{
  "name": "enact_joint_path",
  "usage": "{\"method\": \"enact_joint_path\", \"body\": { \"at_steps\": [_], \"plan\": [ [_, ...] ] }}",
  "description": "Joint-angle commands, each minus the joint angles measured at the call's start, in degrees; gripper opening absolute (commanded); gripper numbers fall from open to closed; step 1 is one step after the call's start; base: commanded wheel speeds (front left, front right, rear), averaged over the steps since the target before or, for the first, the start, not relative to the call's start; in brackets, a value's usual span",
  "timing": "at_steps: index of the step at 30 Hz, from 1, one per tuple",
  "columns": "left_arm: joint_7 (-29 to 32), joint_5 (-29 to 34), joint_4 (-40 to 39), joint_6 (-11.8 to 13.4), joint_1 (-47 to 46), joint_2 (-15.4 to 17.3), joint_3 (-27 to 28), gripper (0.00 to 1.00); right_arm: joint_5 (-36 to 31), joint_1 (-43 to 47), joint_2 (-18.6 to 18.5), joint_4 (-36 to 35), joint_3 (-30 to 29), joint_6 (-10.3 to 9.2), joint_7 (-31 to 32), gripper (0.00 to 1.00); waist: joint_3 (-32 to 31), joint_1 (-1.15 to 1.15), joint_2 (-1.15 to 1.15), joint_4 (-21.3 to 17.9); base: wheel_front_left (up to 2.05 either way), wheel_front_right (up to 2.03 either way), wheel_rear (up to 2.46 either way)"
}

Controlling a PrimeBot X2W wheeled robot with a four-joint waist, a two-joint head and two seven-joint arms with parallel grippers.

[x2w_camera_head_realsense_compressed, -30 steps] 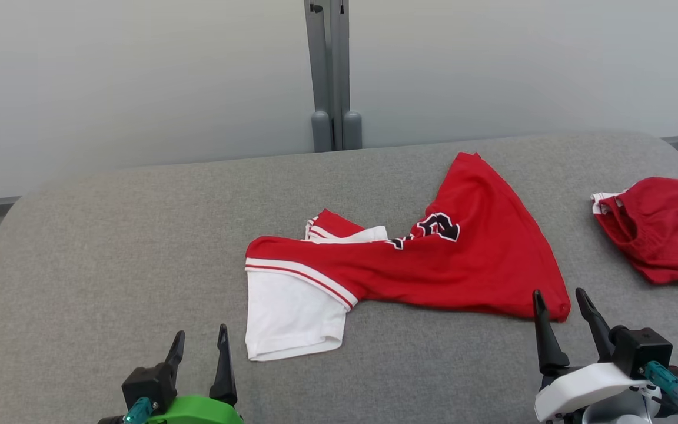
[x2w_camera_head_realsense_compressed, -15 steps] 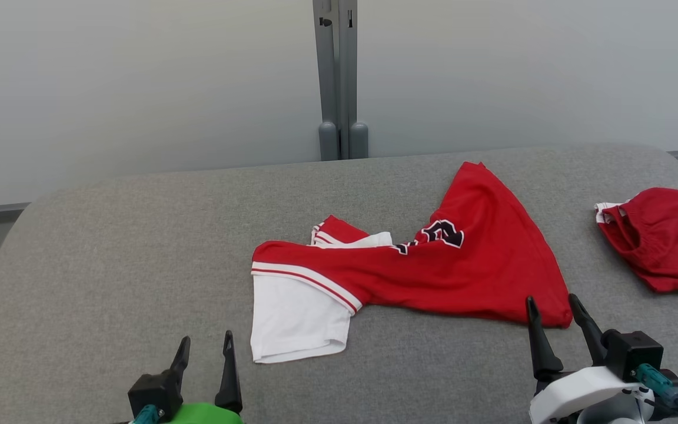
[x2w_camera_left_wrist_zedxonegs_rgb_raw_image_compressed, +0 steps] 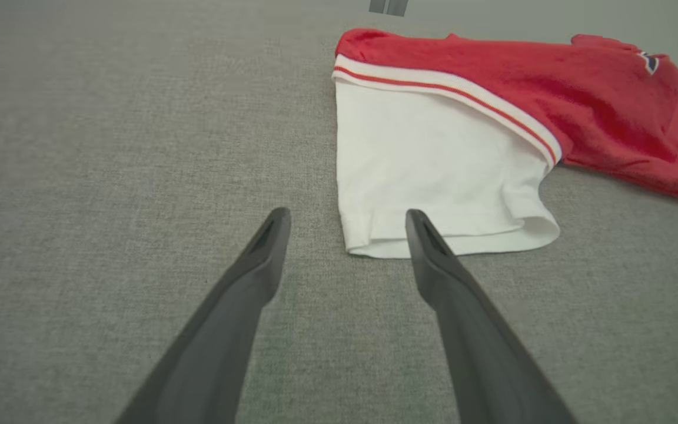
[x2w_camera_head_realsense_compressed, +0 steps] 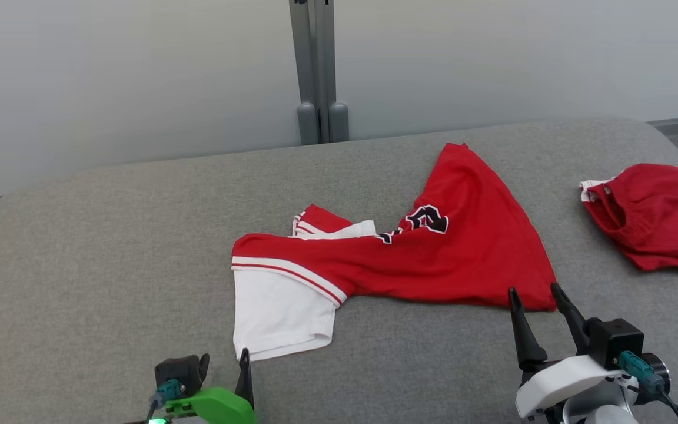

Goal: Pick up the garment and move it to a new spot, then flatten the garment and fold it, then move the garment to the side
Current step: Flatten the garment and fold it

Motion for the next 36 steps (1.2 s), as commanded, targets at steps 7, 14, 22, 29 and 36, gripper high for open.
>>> {"method": "enact_joint_path", "body": {
  "at_steps": [7,14,22,29,36],
  "plan": [
    [0.7,-6.5,6.3,2.5,-4.9,0.1,-2.6,1.00,-1.2,-1.4,-0.1,0.8,0.0,-0.09,-0.1,1.00,3.0,0.00,0.00,-4.0,0.00,0.00,0.00],
    [0.1,-9.9,12.0,4.8,-8.1,0.2,-4.4,0.84,-1.5,-2.0,-0.1,1.3,-0.1,-0.09,-0.1,1.00,3.7,0.00,0.00,-5.6,0.00,0.00,0.00],
    [-1.5,-15.1,14.1,3.2,-10.5,0.2,-7.3,0.00,-2.0,-2.1,-0.1,2.2,-1.3,-0.09,-0.1,1.00,3.7,0.00,0.00,-4.5,0.00,0.00,0.00],
    [-5.0,-16.6,13.0,3.7,-11.9,0.2,-9.1,0.00,-2.0,-3.5,-0.1,6.3,-6.8,-0.09,1.7,1.00,3.3,0.00,0.00,-2.4,0.00,0.00,0.00],
    [-6.2,-14.9,6.7,5.2,-7.8,2.8,-6.4,0.00,-3.3,-6.8,-0.1,12.3,-12.6,-0.09,5.1,1.00,3.5,0.00,0.00,0.4,0.00,0.00,0.00]
  ]
}}
